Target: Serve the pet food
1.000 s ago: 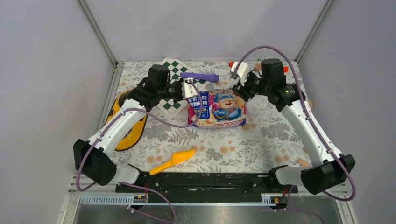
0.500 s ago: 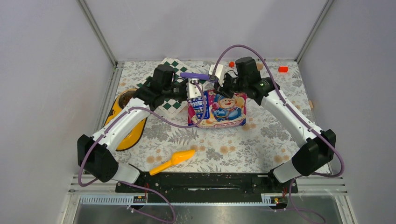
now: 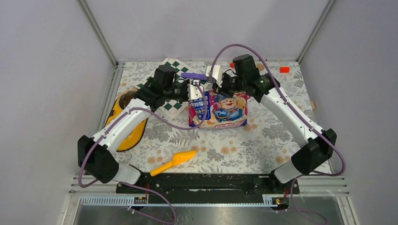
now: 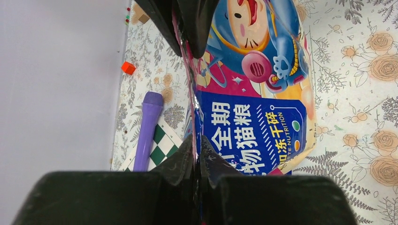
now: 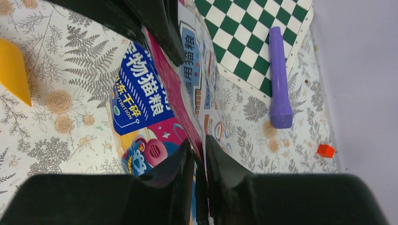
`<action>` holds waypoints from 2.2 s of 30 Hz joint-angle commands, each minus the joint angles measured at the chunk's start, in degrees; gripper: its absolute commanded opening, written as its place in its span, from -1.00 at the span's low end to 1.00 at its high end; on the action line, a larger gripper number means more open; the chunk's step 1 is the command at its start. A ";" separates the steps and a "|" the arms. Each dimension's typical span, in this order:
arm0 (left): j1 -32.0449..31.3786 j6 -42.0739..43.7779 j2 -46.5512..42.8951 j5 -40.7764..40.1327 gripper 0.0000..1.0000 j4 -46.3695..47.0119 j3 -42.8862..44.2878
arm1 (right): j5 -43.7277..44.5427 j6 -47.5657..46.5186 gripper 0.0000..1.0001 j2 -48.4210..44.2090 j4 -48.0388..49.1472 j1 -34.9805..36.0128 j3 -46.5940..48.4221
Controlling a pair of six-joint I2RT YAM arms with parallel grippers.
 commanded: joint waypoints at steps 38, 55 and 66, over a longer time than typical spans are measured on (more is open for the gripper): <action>0.54 1.43 -2.20 -0.01 -0.90 -0.98 -0.05 | 12.81 -9.14 -0.47 0.25 -10.50 1.16 9.27; 0.80 1.48 -3.03 0.07 -0.94 -0.97 -0.91 | 14.56 -9.61 -0.50 -2.92 -10.50 -2.06 6.42; 0.80 1.30 -3.60 0.12 -0.93 -1.15 -1.31 | 13.21 -9.30 -0.89 -4.40 -10.79 -4.17 5.53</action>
